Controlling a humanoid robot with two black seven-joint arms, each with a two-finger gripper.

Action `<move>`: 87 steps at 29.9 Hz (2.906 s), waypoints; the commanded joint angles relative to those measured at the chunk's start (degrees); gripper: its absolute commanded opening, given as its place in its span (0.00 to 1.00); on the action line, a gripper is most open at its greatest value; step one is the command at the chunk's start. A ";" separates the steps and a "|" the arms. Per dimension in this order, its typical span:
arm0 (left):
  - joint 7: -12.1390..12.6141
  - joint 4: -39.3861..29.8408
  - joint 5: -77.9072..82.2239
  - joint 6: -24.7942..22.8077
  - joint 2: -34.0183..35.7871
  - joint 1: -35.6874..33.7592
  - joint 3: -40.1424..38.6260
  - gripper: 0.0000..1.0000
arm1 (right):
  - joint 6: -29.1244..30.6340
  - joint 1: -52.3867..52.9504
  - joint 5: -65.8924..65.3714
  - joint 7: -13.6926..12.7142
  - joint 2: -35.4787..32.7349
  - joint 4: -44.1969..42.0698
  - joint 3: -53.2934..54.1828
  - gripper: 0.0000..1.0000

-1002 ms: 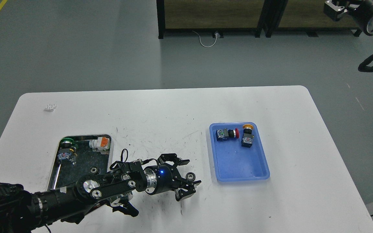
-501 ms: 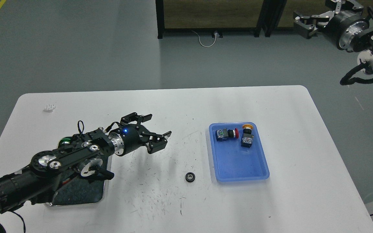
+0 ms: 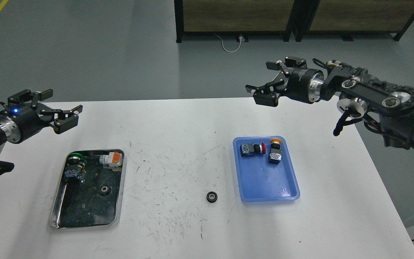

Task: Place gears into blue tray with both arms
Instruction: 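Release the gear onto the table and withdraw the left gripper, then grasp the black gear on the table with the right gripper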

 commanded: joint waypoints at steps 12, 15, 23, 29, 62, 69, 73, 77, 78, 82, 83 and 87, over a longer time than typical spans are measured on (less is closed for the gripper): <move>0.01 0.37 -1.95 0.07 10.30 0.01 -0.29 0.98 | -0.70 -1.24 -7.43 -3.43 11.10 4.91 -12.02 1.00; 0.01 0.37 -2.04 -0.02 11.36 0.01 -0.29 0.98 | -0.61 -1.24 -8.65 -3.87 11.27 5.61 -14.13 1.00; 0.01 0.19 -2.13 -0.02 12.15 -0.17 -0.29 0.98 | 2.90 -1.16 -10.07 -3.87 11.80 7.37 -19.67 1.00; 0.01 0.11 -2.13 -0.11 13.29 -0.08 -0.29 0.98 | 5.28 -1.24 -9.89 -3.43 13.38 7.29 -22.57 1.00; -0.78 0.19 -2.04 -0.19 14.79 -0.08 -0.29 0.98 | 0.89 -4.41 -10.68 -2.99 22.61 -1.41 -26.35 0.90; -0.78 0.19 -2.04 -0.19 14.87 -0.17 -0.38 0.98 | 0.89 -4.76 -10.68 -2.99 22.79 -1.77 -26.35 0.79; -0.78 0.19 -2.04 -0.19 14.96 -0.17 -0.38 0.98 | 1.24 -4.76 -10.68 -3.08 22.26 -1.59 -26.44 0.70; -0.78 0.28 -2.04 -0.19 15.05 -0.25 -0.38 0.98 | 1.76 -4.67 -10.59 -3.16 21.56 -1.41 -26.35 0.66; -0.78 0.28 -2.04 -0.19 15.14 -0.17 -0.38 0.98 | 1.85 -4.67 -10.59 -3.08 21.47 -1.41 -26.35 0.65; -0.78 0.28 -2.04 -0.19 15.22 -0.17 -0.38 0.98 | 2.12 -4.67 -10.68 -3.16 21.29 -1.41 -26.35 0.59; -0.78 0.28 -2.04 -0.19 15.31 -0.17 -0.38 0.98 | 2.38 -4.67 -10.68 -3.16 21.29 -1.41 -26.35 0.56; -0.78 0.28 -2.04 -0.19 15.22 -0.26 -0.38 0.98 | 3.08 -4.58 -10.68 -3.43 21.03 -1.41 -26.26 0.45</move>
